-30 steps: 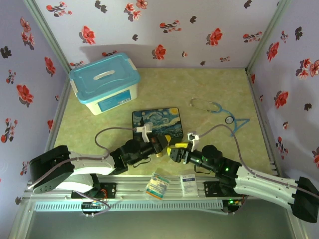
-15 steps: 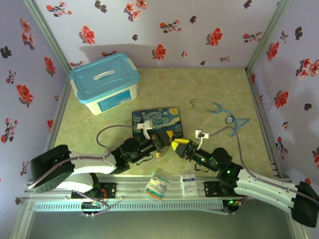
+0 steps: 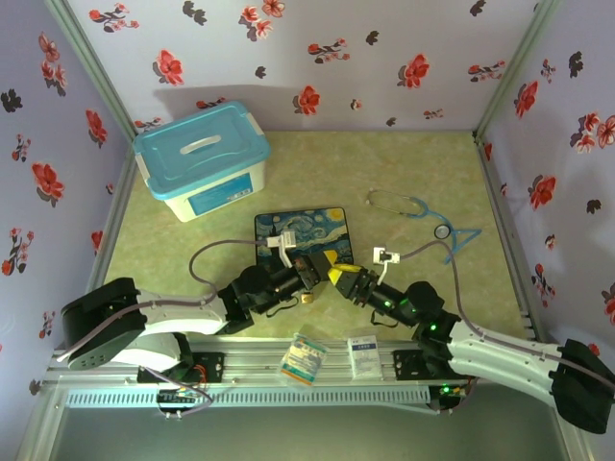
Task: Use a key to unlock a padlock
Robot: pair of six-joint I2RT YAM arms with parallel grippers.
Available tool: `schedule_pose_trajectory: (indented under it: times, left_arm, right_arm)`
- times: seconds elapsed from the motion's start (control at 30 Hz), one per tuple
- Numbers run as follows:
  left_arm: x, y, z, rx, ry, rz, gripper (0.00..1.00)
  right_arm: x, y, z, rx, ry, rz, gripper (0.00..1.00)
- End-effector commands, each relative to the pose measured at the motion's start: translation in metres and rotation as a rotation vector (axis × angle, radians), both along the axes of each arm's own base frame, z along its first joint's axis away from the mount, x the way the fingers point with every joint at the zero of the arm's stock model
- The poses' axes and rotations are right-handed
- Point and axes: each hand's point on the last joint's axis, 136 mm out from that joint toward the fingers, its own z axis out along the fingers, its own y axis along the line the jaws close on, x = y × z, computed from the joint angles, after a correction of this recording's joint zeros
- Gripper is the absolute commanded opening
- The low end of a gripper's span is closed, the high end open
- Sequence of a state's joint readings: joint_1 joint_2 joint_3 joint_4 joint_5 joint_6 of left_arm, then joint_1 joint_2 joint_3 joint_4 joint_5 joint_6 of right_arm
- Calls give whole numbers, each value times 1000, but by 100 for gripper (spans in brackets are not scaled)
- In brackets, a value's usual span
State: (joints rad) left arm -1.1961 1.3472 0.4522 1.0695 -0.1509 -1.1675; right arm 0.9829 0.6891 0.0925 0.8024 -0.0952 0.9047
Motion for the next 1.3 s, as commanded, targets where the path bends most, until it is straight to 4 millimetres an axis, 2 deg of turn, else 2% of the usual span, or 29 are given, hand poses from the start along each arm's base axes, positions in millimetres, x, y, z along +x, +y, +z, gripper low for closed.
schedule_pose_trajectory:
  times: [0.0,0.2,0.3,0.47,0.6,0.77,0.83,0.9,0.93,1.03,1.1,1.27]
  left_arm:
    - [-1,-3,18,-41,-43,4,0]
    - [-1,-4,17,-42,-38,3,0]
    - [0,-5,14,-39,-32,3,0]
    - [0,-7,12,-41,-26,0,0]
    - [1,-7,10,-36,-28,5,0]
    - [1,-4,7,-21,-33,16,1]
    - [2,-3,6,-7,-32,23,6]
    - [4,0,1,15,-24,34,25]
    - [4,2,1,20,-26,40,29]
    - [10,16,-1,51,-27,75,37]
    - [14,22,-2,102,-25,91,39]
    - [9,17,2,183,-52,50,45]
  right_arm:
    - [2,-5,20,68,-40,-10,28]
    - [3,-4,19,63,-38,-10,24]
    - [3,-4,18,60,-36,-9,18]
    - [3,-3,16,64,-32,-7,17]
    - [2,-4,20,80,-38,-5,2]
    - [3,-8,9,59,-17,-17,0]
    - [2,-10,6,57,-13,-22,0]
    - [0,-12,4,47,-10,-22,0]
    - [0,-13,3,38,-8,-22,0]
    - [-2,-17,-2,7,-2,-29,0]
    - [-3,-20,-3,-1,-1,-33,0]
    - [-5,-23,-5,-6,3,-33,0]
